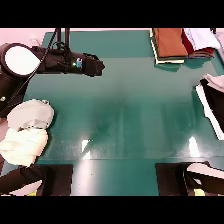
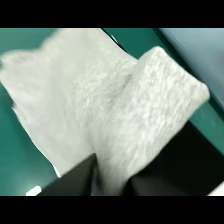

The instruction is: Fold the shirts.

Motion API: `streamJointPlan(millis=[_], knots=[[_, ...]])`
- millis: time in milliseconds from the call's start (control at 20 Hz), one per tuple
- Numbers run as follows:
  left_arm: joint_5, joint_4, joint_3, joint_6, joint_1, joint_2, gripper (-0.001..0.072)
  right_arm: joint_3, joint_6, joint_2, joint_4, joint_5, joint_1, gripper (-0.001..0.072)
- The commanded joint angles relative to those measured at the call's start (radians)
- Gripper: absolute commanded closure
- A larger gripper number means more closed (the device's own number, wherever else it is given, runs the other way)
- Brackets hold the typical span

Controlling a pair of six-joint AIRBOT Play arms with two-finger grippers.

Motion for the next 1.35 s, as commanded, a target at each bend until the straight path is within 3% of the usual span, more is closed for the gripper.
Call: streamJointPlan(millis=[0,100,300,500,700,800,900,950,1300], knots=[[-0.010,0.000,0.000,0.003,-0.001,0.000,0.0685,-0.161,0.001,0.065,-0.074,0.014,-0.096,0.0305],[-0.010,0.000,0.000,0.003,-0.001,0.000,0.0685,-0.192,0.002,0.083,-0.072,0.021,-0.137,0.0197],[-0.008,0.000,0.000,0.003,-0.001,0.000,0.0685,-0.165,0.001,0.124,0.152,-0.021,-0.084,0.0191],[0.000,0.000,0.000,0.002,-0.001,0.000,0.0684,-0.126,0.002,0.161,0.298,-0.031,0.177,0.0192],[0.001,-0.001,0.000,0.002,-0.001,0.000,0.0685,-0.126,0.001,0.181,0.307,-0.041,0.526,0.0194],[0.001,-0.001,0.000,0.002,-0.001,0.000,0.0685,-0.126,0.001,0.181,0.305,-0.046,0.676,0.0278],[0.001,-0.001,0.000,0.002,-0.001,0.000,0.0685,-0.126,0.000,0.181,0.305,-0.057,0.798,0.0513],[0.001,-0.001,0.000,0.002,-0.001,0.000,0.0685,-0.126,0.000,0.181,0.305,-0.064,0.848,0.0700],[0.001,-0.001,0.000,0.002,-0.001,0.000,0.0685,-0.126,-0.001,0.181,0.307,-0.065,0.954,0.0696]])
